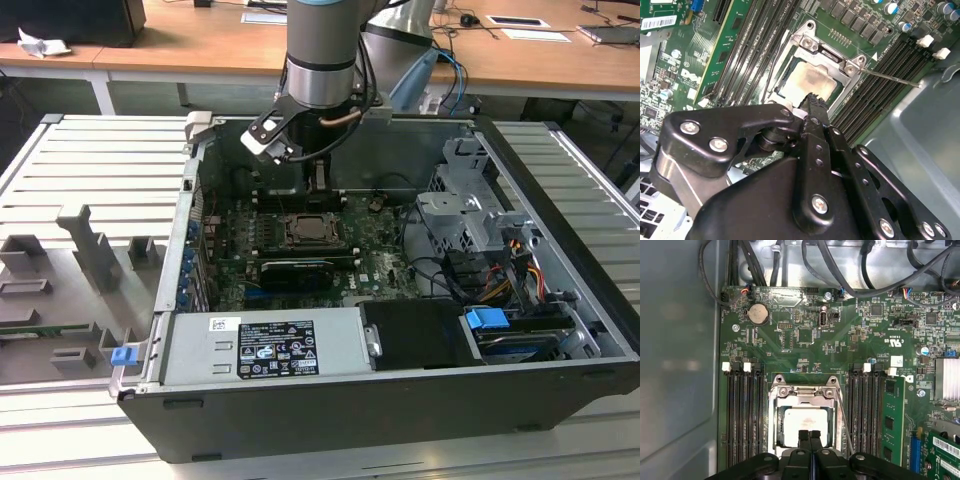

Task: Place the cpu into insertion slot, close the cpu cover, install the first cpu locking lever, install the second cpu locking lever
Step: 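Install the first cpu locking lever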

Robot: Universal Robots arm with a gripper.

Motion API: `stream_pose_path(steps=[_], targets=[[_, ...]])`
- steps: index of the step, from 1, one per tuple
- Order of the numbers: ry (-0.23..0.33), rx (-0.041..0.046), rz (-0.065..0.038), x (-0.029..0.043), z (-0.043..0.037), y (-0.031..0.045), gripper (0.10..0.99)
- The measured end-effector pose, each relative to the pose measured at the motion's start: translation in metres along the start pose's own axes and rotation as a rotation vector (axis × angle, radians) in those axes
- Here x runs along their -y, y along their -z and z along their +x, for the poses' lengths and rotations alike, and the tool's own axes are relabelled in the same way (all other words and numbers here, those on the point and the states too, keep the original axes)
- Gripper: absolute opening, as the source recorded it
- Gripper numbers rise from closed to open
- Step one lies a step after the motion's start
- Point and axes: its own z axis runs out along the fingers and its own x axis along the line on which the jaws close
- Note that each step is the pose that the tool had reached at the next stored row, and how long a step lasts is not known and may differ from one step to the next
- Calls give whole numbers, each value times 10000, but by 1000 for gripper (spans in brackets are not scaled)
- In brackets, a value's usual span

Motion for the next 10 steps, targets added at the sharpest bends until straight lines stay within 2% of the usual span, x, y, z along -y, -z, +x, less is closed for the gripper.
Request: stream_pose_path(steps=[4, 10], targets=[[0, 5, 2, 0, 0, 19, 106], [-1, 3, 0, -2, 0, 129, 106]])
